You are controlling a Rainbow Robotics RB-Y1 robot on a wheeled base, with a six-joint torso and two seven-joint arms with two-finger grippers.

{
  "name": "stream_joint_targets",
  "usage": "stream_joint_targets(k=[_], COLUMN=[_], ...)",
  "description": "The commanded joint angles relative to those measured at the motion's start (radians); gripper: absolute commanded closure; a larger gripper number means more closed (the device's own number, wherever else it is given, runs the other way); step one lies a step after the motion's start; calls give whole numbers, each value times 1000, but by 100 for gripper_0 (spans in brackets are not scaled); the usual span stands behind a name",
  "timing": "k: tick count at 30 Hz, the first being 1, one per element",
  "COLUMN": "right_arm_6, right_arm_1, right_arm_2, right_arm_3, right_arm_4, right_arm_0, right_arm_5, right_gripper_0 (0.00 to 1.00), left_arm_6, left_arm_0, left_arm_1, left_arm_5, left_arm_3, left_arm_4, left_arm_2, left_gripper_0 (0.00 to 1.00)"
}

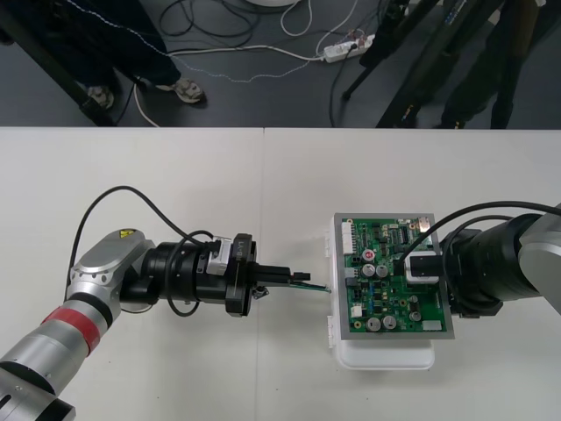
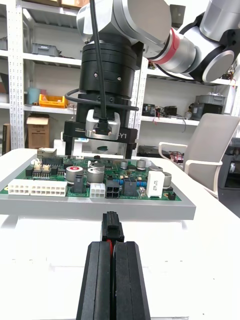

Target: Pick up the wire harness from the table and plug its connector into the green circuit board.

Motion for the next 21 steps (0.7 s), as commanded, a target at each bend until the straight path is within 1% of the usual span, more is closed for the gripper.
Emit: stream_joint_targets(k=[1,9,16,21], right_arm_6=[-42,-35,-19,-1], right_arm_1=[12,14,15,14], right_arm_2=[14,14,14,14], right_arm_3=[-2,-4,-4,-2], right_arm_4=[-10,-20,-31,-39], right_arm_0=[-32,-37,-38,-38], right_arm_5=[-6,-6,-6,-6], right_gripper_0=[0,0,0,0], left_arm_6=[-28,-12,3,12], left_arm_0=[-43,-62,-79,-79], left_arm_1=[-21,-23,-23,-21], left_arm_5=[-46,-8,70,120], left_arm_3=[-6,-6,-8,-25], left_arm_4=[26,37,115,129], left_arm_2=[-39,-65,-157,-184], left_gripper_0=[100,100,100,100])
